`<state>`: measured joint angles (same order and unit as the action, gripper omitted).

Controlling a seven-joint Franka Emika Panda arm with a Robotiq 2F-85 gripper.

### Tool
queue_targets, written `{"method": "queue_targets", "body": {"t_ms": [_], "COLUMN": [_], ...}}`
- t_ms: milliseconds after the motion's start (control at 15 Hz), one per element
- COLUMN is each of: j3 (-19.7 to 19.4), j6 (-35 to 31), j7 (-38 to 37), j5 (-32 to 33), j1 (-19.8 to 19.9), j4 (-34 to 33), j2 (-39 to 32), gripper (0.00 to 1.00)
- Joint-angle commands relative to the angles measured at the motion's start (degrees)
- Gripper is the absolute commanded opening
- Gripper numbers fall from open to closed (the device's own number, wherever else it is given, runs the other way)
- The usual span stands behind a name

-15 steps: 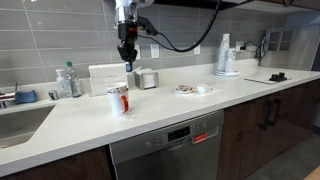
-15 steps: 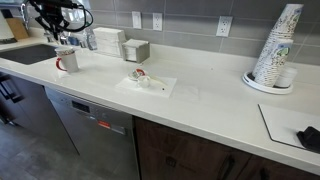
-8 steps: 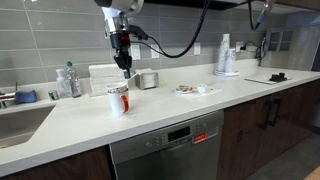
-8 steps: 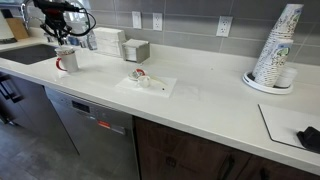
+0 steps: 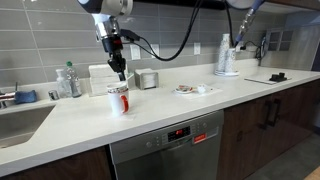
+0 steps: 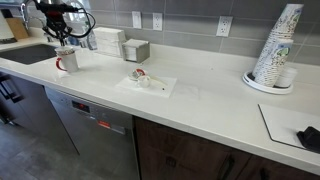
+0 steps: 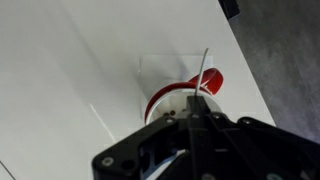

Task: Pick up the stick like object on the right side of the counter and put it in the paper cup inside the mug on the left

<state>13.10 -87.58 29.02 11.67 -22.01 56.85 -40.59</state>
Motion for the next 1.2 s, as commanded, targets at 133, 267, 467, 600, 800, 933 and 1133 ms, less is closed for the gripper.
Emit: {"method": "queue_targets", "body": {"t_ms": [133,267,467,600,800,933,1133], "j3": [-0.95,-1.13,-0.96,-0.60,0.05,-0.10,0.36], "j6": [3.68,4.15,4.39,4.64,3.44,1.91,-1.71], "j7": [1.41,1.55,1.00,-0.34,-3.22,-7.57,-13.51], "j5": [2.18,2.27,2.00,0.78,-1.42,-2.31,-4.53], "j1": [-2.81,-3.47,-3.74,-3.37,-2.48,-2.21,-1.13], "j4": [-9.49,-11.28,-12.40,-12.37,-11.34,-9.32,-4.74], "j2": [-5.73,-6.61,-6.67,-5.34,-2.70,-0.33,4.10], "gripper": [0.30,0.44,0.67,0.83,1.00,1.00,1.00]}}
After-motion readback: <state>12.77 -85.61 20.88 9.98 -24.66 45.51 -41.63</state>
